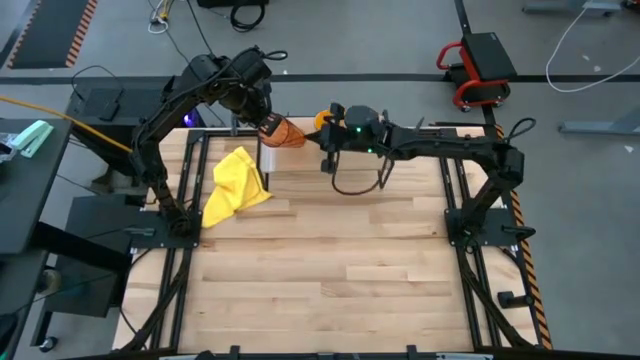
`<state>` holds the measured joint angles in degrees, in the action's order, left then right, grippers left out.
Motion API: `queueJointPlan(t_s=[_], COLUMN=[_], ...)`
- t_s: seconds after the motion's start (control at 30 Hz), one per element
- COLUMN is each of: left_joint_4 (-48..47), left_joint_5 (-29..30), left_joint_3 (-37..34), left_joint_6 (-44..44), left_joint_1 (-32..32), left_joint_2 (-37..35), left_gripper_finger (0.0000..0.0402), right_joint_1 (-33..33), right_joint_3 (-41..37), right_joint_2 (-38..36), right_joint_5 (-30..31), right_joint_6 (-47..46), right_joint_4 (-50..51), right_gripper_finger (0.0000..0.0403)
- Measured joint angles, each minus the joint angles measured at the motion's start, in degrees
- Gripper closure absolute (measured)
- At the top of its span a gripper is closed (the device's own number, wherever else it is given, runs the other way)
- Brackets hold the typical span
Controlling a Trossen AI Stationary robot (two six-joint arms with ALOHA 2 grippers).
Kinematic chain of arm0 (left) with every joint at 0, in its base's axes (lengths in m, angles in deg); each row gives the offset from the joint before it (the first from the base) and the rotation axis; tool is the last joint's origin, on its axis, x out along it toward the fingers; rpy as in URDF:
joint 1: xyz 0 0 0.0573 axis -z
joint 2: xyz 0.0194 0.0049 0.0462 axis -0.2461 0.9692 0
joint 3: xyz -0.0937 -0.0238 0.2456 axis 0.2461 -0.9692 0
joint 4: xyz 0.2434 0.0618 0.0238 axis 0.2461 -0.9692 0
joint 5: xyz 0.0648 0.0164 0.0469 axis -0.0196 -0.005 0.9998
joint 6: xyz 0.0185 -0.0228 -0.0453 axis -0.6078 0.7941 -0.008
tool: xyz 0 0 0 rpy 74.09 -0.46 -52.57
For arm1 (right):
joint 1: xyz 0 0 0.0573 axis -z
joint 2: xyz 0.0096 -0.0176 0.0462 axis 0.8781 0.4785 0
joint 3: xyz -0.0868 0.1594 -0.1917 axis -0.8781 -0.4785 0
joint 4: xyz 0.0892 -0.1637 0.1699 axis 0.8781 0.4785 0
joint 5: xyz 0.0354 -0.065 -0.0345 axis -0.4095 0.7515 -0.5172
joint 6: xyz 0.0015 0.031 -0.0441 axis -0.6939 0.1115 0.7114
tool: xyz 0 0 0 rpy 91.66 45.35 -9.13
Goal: Stack small to large cups/mugs on shelf
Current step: Put the orange cup on the shelf
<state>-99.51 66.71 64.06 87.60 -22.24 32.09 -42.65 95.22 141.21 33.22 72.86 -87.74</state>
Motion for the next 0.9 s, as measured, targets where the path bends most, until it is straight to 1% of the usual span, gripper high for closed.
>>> queueJointPlan(t_s=[0.13,0.23,0.6,0.9], left_joint_4=[-0.03,-0.01,0.01,-0.01], left_joint_5=[-0.08,-0.08,-1.4,-1.5], left_joint_3=[0.0,0.0,0.0,0.0], left_joint_6=[0.01,0.01,0.65,1.55], left_joint_1=[0.0,0.01,0.72,0.72], left_joint_2=[-0.04,-0.09,-0.09,-0.09], left_gripper_finger=[0.039,0.039,0.039,0.039], right_joint_1=[1.25,1.39,2.53,2.93], right_joint_3=[0.08,0.12,0.07,0.07], right_joint_2=[-0.28,0.23,2.33,2.45], right_joint_5=[-2.16,-2.53,-2.52,-2.53], right_joint_6=[-0.21,-0.23,-1.76,-2.24], right_joint_4=[-1.36,-1.38,-4.42,-4.37], right_gripper_finger=[0.0401,0.0401,0.0401,0.0401])
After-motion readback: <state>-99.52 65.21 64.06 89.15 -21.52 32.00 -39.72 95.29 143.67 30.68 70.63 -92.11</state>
